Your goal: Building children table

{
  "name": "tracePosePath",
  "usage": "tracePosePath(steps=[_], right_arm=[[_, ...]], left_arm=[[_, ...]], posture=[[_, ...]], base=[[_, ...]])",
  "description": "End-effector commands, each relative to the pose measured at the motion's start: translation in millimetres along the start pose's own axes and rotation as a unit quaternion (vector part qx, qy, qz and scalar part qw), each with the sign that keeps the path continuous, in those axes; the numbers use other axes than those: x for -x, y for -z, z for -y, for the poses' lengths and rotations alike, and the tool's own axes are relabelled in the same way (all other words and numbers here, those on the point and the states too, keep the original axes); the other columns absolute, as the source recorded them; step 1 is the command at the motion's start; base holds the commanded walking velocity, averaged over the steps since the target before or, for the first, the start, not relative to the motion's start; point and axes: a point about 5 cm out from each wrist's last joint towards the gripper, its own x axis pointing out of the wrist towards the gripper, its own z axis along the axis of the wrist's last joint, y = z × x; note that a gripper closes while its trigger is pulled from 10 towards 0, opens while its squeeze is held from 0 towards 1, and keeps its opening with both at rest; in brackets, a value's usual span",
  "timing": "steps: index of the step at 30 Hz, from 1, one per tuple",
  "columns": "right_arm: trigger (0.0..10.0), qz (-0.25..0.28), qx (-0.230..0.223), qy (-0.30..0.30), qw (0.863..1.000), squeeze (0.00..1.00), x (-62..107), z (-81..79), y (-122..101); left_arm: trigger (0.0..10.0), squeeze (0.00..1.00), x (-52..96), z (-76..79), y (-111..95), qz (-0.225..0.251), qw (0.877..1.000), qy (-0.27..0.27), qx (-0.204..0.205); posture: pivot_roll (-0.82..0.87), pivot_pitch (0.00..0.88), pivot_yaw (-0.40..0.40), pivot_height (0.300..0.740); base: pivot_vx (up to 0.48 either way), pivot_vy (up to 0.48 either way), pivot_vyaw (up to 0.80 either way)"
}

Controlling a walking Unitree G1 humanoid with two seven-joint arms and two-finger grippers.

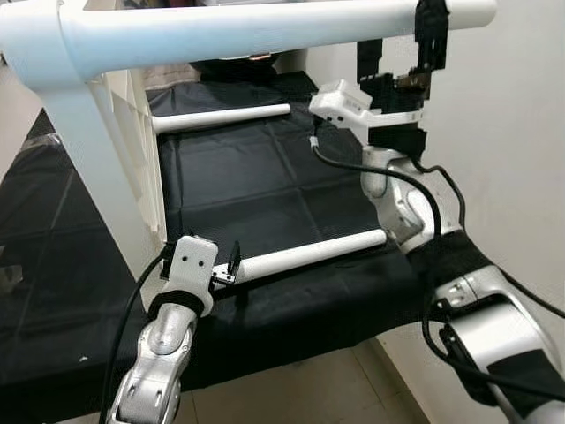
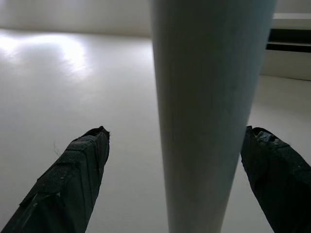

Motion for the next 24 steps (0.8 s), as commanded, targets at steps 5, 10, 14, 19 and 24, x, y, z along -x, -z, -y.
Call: tracePosePath(steps=[5, 10, 14, 19, 24], right_arm=[[10.0, 0.012, -0.006, 0.025, 1.0, 0.0, -12.8, 2.3, -4.8], [3.6, 0.01, -0.017, 0.028, 0.999, 0.0, -18.3, 2.6, -5.1], [0.0, 0.016, -0.024, 0.025, 0.999, 0.0, -18.9, 1.0, -8.1], [0.0, 0.021, -0.035, 0.019, 0.999, 0.0, -19.6, -2.5, -11.4], [0.0, 0.026, -0.031, 0.02, 0.999, 0.0, -20.9, -4.4, -11.8]], left_arm=[[10.0, 0.0, -2.0, -7.5, 0.8, 0.0, 1.0, -0.023, -0.008], [10.0, 0.0, -5.6, -12.2, -2.1, 0.006, 0.999, -0.032, -0.008], [10.0, 0.0, -8.4, -15.1, -2.1, 0.008, 0.999, -0.036, -0.01], [10.0, 0.0, -18.6, -21.9, -2.8, 0.011, 0.999, -0.046, -0.015], [10.0, 0.0, -22.9, -30.1, -1.1, 0.009, 0.998, -0.058, -0.023]], posture=[[0.12, 0.164, -0.031, 0.74], [0.12, 0.156, -0.03, 0.74], [0.12, 0.151, -0.029, 0.74], [0.11, 0.146, -0.029, 0.74], [0.11, 0.137, -0.027, 0.74]], base=[[0.0, 0.0, 0.0], [0.0, 0.0, 0.0], [0.0, 0.0, 0.0], [0.0, 0.0, 0.0], [0.0, 0.0, 0.0]])
